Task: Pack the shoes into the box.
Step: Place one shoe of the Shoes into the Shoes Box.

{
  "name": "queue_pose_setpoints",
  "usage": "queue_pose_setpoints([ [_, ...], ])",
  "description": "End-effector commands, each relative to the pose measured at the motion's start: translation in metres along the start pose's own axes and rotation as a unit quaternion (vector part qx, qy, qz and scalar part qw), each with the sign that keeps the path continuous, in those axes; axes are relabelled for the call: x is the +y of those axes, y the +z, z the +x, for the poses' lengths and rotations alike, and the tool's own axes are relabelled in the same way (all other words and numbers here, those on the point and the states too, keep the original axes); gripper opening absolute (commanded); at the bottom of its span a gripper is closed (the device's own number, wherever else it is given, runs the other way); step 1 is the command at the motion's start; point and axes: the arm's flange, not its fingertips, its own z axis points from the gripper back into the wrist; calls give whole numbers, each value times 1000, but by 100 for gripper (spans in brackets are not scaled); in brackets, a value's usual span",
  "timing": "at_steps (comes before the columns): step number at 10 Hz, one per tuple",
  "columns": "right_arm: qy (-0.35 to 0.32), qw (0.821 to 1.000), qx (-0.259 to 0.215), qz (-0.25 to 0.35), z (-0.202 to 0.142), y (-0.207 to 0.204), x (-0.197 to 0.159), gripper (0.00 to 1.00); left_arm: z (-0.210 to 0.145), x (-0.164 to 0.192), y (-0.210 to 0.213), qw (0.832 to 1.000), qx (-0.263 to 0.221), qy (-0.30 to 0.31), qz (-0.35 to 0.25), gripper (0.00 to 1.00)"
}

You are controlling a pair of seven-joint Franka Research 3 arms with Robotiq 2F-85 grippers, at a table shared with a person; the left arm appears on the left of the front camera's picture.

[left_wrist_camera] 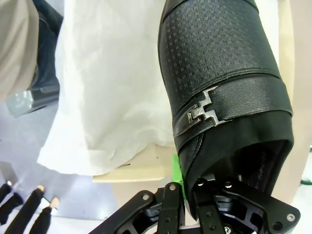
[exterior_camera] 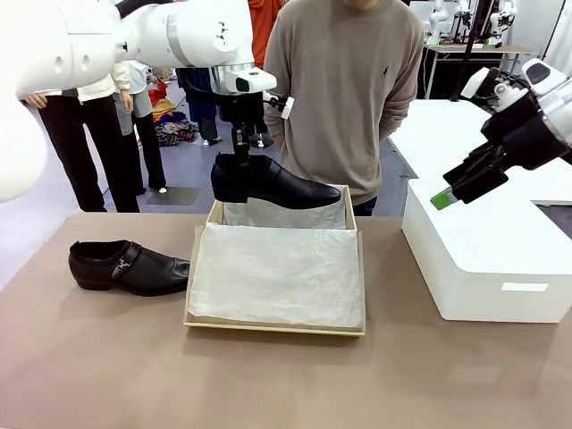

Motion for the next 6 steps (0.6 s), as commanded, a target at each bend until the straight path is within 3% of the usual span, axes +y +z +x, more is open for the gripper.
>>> queue_pose_setpoints([
  [1, 1, 1000, -7, 4, 0, -1, -1, 100, 14, 16, 11, 1000, 0, 5, 19, 0],
  [6, 1, 1000, -7, 4, 0, -1, -1, 100, 21, 34, -19, 999, 3, 20, 29, 0],
])
